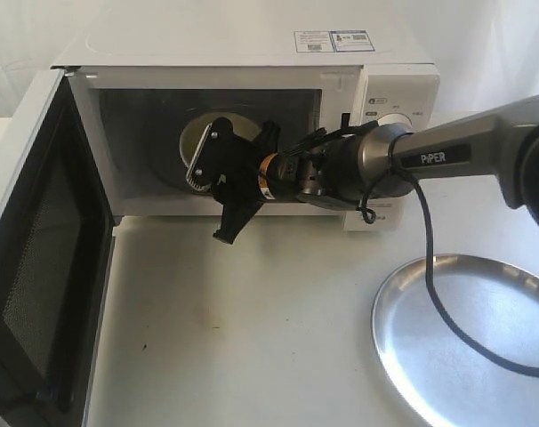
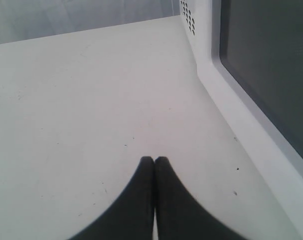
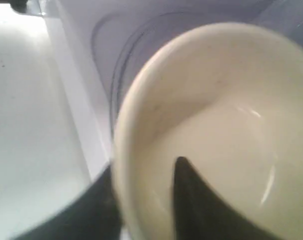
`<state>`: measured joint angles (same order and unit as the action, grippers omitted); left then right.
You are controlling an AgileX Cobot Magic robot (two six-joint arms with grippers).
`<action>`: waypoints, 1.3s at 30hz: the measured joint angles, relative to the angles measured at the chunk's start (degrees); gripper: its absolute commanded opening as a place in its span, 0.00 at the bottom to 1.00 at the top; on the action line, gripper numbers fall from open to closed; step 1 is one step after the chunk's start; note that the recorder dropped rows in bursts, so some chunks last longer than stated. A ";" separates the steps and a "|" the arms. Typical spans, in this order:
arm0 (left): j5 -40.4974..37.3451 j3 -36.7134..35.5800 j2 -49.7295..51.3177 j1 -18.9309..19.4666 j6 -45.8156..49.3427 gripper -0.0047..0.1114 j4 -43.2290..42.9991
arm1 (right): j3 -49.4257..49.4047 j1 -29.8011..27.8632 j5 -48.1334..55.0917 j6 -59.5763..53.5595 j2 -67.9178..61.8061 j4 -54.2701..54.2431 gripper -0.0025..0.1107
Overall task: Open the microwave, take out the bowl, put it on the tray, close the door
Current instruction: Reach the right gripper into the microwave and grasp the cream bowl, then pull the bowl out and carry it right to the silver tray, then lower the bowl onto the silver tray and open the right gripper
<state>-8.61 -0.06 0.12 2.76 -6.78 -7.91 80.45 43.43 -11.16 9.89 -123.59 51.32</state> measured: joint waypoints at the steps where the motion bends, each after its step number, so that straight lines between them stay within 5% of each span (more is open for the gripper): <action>1: -0.01 0.00 0.00 0.00 0.00 0.04 0.00 | 0.00 0.13 0.09 0.00 -0.13 0.11 0.03; 9: -0.01 0.00 0.00 0.00 0.00 0.04 0.00 | -3.59 2.96 -1.47 1.31 3.14 -0.02 0.02; 21: -0.01 0.00 0.00 0.00 0.00 0.04 0.00 | -32.92 8.39 1.13 21.41 30.18 -0.02 0.02; 31: -0.01 0.00 0.00 0.00 0.00 0.04 0.00 | -49.77 8.50 23.51 27.50 47.18 -8.67 0.02; 39: -0.01 0.00 0.00 0.00 0.00 0.04 0.00 | -55.11 8.50 41.54 50.16 48.58 6.60 0.02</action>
<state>-8.62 -0.06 0.12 2.76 -6.78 -7.91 25.34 51.93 30.37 60.05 -75.01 57.92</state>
